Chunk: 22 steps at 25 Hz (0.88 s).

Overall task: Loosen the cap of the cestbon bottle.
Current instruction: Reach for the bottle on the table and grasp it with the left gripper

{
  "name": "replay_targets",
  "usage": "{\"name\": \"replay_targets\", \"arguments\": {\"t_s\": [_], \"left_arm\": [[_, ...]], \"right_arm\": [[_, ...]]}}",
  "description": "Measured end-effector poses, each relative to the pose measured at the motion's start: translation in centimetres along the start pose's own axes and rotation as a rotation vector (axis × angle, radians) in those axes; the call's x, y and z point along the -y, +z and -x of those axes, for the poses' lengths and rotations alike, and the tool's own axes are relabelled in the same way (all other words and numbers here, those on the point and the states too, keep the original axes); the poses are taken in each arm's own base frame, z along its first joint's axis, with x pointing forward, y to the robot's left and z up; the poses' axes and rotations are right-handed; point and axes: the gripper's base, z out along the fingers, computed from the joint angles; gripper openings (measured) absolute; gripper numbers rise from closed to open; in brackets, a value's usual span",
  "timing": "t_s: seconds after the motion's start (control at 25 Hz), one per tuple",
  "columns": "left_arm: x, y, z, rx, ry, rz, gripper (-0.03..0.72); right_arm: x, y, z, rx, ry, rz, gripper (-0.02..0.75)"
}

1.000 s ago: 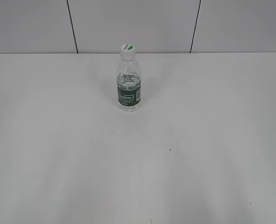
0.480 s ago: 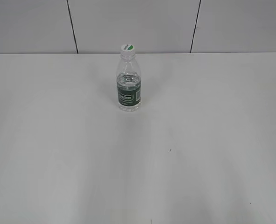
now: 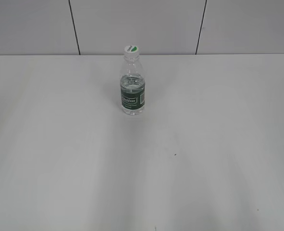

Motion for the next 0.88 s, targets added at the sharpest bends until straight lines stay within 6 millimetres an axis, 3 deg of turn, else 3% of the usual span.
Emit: {"name": "replay_targets", "arguments": {"t_s": [0.2, 0.48, 0.72, 0.88], "left_arm": [[0.3, 6.0, -0.9, -0.046, 0.011, -0.017, 0.466], [5.1, 13.2, -3.2, 0.040, 0.088, -0.141, 0.460], [8.7, 17.8, -7.8, -0.030, 0.101, -0.217, 0.438], [10.1, 19.5, -11.4, -0.068, 0.072, -0.264, 0.434]], "right_arm": [[0.0, 0.0, 0.0, 0.000, 0.000, 0.000, 0.577], [0.0, 0.0, 0.0, 0.000, 0.000, 0.001, 0.577], [0.0, 0.0, 0.0, 0.000, 0.000, 0.001, 0.577], [0.0, 0.0, 0.0, 0.000, 0.000, 0.001, 0.577]]}}
